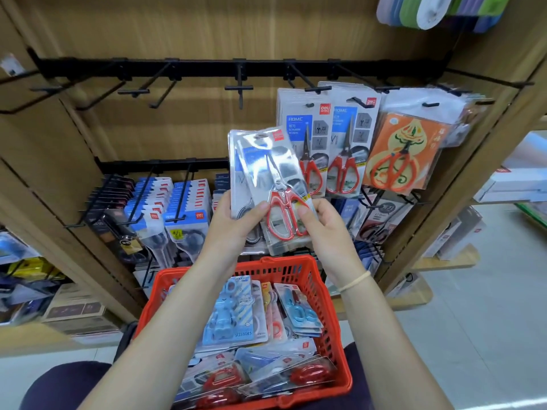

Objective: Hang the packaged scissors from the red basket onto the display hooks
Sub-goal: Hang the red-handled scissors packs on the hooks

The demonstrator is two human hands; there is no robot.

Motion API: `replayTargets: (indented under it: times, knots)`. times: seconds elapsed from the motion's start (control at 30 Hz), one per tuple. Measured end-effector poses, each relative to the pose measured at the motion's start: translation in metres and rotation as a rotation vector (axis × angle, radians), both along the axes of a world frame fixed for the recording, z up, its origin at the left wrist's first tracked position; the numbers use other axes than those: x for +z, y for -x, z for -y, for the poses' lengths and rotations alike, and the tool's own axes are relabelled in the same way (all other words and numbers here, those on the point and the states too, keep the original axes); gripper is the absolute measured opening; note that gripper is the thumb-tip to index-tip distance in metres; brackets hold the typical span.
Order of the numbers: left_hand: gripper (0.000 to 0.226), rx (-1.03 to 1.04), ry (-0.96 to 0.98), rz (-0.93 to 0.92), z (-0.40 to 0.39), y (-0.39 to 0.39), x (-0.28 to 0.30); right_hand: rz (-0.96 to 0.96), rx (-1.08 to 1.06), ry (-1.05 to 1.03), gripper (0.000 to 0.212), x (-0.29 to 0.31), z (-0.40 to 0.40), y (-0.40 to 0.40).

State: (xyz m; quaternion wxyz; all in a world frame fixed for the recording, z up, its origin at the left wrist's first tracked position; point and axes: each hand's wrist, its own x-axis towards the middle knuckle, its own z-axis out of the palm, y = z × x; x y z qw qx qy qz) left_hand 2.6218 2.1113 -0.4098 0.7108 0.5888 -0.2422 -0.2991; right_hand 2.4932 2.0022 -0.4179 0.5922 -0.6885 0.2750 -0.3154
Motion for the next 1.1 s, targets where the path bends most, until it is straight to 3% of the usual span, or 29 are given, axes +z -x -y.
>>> replayTargets:
  times: [0.1, 0.3, 0.57, 0.77, 1.0, 1.1]
  knots:
    - [0.041, 0.011, 0.011, 0.009, -0.003, -0.004, -0.003, 0.086, -0.106, 0.001, 0.028, 0.001, 0.003, 0.002]
    - [0.039, 0.055, 0.024, 0.018, -0.009, -0.009, -0.005, 0.152, -0.238, -0.030, 0.013, 0.013, 0.013, 0.004]
    - [0.038, 0.060, 0.031, 0.015, -0.006, -0.009, -0.004, 0.118, -0.279, 0.010, 0.016, 0.014, 0.019, -0.003]
    - [0.041, 0.058, 0.048, 0.016, -0.008, -0.007, -0.003, 0.095, -0.297, -0.092, 0.017, 0.010, 0.032, -0.014]
    - [0.054, 0.061, 0.060, 0.025, -0.007, -0.005, 0.002, -0.065, -0.318, -0.237, 0.057, 0.000, 0.029, -0.009]
    - [0.057, 0.064, 0.061, 0.028, -0.002, -0.001, 0.001, -0.061, -0.280, -0.144, 0.029, 0.000, 0.019, 0.002]
